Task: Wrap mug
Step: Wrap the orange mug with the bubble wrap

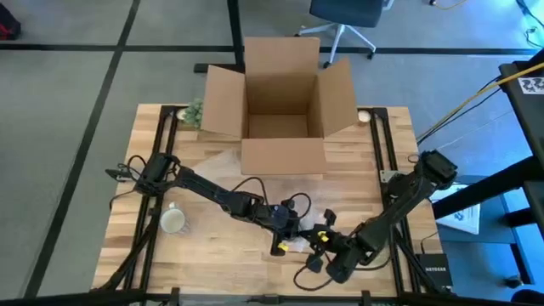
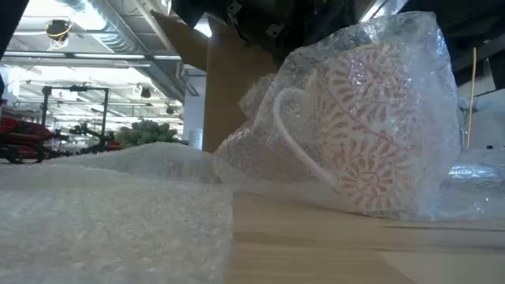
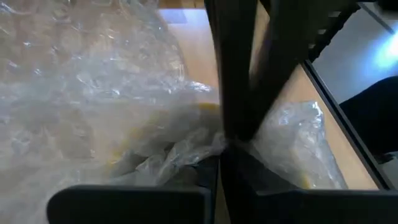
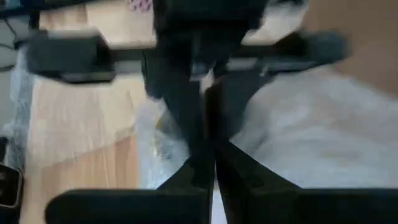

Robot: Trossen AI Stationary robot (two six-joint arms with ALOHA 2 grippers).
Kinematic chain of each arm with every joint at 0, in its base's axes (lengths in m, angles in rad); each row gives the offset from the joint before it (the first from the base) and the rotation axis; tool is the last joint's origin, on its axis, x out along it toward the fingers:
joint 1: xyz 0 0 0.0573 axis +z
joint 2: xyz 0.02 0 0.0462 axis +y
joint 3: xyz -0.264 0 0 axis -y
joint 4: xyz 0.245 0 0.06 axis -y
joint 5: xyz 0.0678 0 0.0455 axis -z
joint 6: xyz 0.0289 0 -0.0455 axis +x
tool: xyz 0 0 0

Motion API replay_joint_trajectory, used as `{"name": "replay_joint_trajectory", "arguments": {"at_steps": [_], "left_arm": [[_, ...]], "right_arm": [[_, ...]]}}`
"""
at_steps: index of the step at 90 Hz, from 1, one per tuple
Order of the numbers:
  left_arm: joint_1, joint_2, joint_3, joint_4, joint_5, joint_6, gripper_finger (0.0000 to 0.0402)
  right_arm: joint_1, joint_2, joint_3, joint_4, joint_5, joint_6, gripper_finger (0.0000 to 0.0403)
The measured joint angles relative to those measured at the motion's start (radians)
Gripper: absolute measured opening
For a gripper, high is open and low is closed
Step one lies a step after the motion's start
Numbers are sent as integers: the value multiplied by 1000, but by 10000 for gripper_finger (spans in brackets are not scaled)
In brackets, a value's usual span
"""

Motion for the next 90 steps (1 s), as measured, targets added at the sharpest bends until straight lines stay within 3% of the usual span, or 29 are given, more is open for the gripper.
{"name": "replay_joint_trajectory", "arguments": {"at_steps": [50, 60, 74, 83, 90], "left_arm": [[-5, -173, -1, -118, -34, 23, 0], [-23, -247, -2, -240, -44, -31, 0], [-62, -332, 1, -607, -68, -168, 0], [-102, -324, -23, -764, -161, -231, 0], [-115, -312, -73, -721, -265, -219, 0]], "right_arm": [[16, 23, -1, -29, 4, 34, 0], [16, 23, -1, -32, 4, 34, 0], [16, 23, -1, -32, 8, 32, 0], [16, 23, -1, -33, 10, 30, 0], [16, 23, -1, -33, 12, 30, 0]]}}
